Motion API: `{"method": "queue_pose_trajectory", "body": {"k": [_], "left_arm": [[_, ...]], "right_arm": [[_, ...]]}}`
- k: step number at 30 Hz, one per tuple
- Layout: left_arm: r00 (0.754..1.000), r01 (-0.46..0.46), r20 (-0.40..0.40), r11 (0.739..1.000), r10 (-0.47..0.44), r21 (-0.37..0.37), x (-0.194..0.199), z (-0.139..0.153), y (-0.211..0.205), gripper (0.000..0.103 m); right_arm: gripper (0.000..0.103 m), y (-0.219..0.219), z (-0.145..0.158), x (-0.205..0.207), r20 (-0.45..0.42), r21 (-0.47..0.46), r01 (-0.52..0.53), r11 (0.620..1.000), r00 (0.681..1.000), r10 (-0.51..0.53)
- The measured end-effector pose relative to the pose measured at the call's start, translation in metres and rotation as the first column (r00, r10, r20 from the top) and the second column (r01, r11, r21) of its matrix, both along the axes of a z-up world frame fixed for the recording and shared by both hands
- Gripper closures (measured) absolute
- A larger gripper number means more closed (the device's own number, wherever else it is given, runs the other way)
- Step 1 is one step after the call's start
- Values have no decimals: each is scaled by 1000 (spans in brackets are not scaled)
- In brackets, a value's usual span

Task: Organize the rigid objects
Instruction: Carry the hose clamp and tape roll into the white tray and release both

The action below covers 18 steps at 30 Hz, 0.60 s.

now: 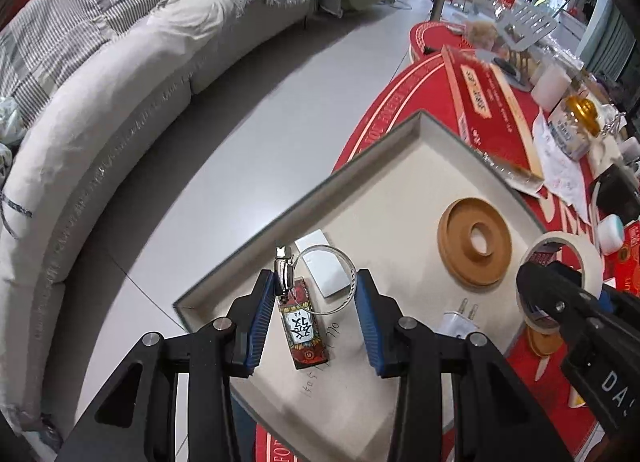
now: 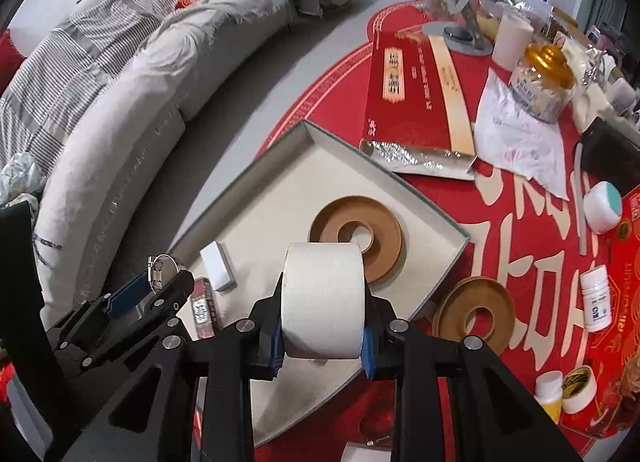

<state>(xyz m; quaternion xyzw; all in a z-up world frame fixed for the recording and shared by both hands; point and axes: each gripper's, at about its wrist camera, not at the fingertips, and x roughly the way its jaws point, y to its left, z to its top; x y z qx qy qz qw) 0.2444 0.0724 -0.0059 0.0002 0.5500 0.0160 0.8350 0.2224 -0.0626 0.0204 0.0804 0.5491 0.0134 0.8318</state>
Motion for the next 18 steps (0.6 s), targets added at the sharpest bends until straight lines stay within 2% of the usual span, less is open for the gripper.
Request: {"method": "queue_pose_trajectory", "body": {"k": [11,13,14,15,17,18], "left_arm": [[999,18,-46,1000,-17,11,8,-28,-4,59],[999,16,-51,1000,-15,7,10,-32,-4,57],[998,17,-55,1000,-17,-1,11,-33,-4,46],[998,0,-65,1000,1,4,11,-34,0,33],[996,-34,-83,999,32,-19,13,-37,9,14],[995,-51,-90,998,46,-44,13,-38,15,7]], "right_arm": [[73,4,-35,16,-67,-20,3,1000,998,-4],[73,5,-39,17,-74,-30,5,1000,997,-8],[72,5,-40,18,-81,-30,4,1000,997,-6],[66,5,-42,19,-89,-22,-2,1000,996,0],[38,3,-43,19,-99,-39,1,999,995,-4],[30,-2,-41,17,-83,-72,16,997,996,-22]]}}
